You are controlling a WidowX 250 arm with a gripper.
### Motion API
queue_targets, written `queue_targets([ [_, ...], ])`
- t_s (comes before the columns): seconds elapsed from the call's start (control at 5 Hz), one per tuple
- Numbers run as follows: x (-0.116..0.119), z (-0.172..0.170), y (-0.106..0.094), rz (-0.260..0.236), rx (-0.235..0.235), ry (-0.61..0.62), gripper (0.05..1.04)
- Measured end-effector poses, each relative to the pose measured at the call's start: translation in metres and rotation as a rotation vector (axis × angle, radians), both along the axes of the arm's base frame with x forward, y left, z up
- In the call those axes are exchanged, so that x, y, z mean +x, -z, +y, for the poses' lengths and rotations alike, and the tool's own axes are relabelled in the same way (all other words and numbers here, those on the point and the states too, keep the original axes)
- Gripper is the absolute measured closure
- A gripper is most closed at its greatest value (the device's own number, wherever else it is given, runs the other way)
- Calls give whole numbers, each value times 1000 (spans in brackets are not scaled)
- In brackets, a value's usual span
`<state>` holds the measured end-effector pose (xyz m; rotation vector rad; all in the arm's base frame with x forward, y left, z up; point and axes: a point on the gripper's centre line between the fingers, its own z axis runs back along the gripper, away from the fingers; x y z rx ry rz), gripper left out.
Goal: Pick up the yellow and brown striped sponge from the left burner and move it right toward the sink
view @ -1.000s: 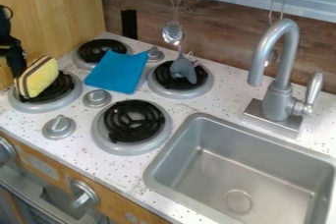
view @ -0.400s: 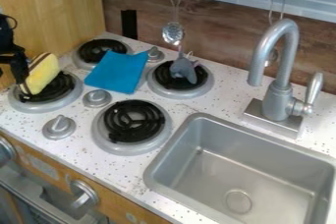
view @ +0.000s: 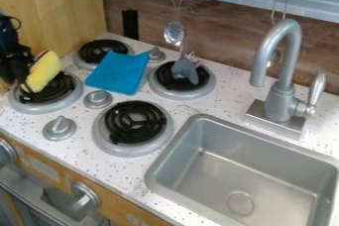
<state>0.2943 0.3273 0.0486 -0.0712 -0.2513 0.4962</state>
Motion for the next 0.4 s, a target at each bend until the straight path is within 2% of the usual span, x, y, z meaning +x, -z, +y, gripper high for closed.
queue_targets([
  [0.2,12,-10,2,-38,-69,-7,812],
  [0.4,18,-16,2,-64,-90,27,545],
])
